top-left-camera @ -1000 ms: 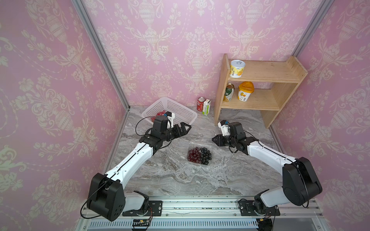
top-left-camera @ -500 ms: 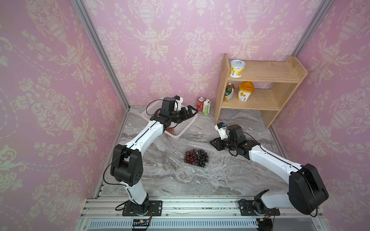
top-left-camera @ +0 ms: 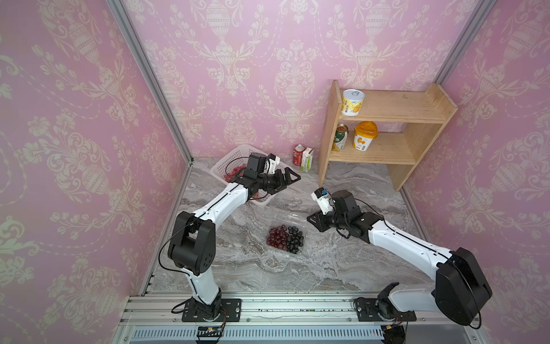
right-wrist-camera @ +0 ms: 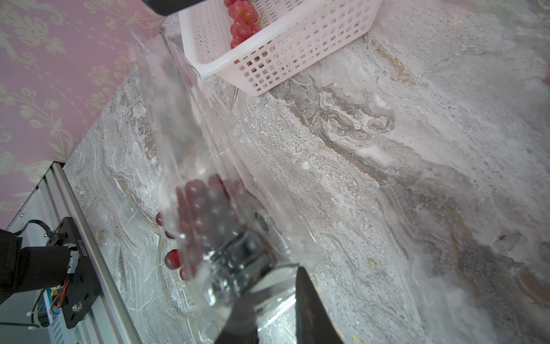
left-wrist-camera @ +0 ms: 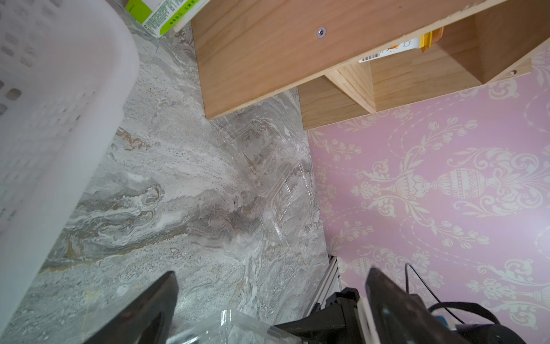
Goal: Pack grapes into containers
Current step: Close the packing box at the center of the board.
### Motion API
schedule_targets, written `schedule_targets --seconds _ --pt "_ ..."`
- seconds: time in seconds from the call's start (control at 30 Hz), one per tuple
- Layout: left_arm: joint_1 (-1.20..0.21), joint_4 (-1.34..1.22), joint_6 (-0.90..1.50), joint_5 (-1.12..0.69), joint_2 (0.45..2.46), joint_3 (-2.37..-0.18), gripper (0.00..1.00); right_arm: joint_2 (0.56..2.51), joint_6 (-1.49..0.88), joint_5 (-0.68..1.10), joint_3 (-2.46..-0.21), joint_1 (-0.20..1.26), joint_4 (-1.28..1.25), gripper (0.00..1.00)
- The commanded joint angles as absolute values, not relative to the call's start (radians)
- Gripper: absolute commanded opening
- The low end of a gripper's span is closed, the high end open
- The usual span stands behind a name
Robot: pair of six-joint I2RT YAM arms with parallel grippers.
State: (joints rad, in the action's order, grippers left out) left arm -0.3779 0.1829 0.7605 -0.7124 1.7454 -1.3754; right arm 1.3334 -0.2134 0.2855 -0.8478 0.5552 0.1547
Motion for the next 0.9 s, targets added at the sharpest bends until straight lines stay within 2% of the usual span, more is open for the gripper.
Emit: schedule_targets --seconds 0.0,0.37,0.6,0.73,0.87 --pt "-0.38 0.246 0.738 -0.751 1.687 -1.328 0.99 1.298 -0.193 0.26 -0.822 0.574 0.178 0.23" --pt "-0.381 0.31 0.701 -0.74 1.565 -1.207 0.99 1.276 -0.183 0.227 -0.815 0.627 0.208 0.23" --pt "-0.382 0.269 0.738 -0.733 1.485 -1.079 0.99 1.252 -0.19 0.169 -0.782 0.675 0.227 0.27" --pt "-0.382 0.283 0.728 -0.716 1.453 -1.032 0.99 1.211 -0.218 0.137 -0.75 0.698 0.233 0.35" --pt "-0.383 0.265 0.734 -0.707 1.433 -0.975 0.99 1.131 -0.267 0.111 -0.702 0.709 0.249 0.48"
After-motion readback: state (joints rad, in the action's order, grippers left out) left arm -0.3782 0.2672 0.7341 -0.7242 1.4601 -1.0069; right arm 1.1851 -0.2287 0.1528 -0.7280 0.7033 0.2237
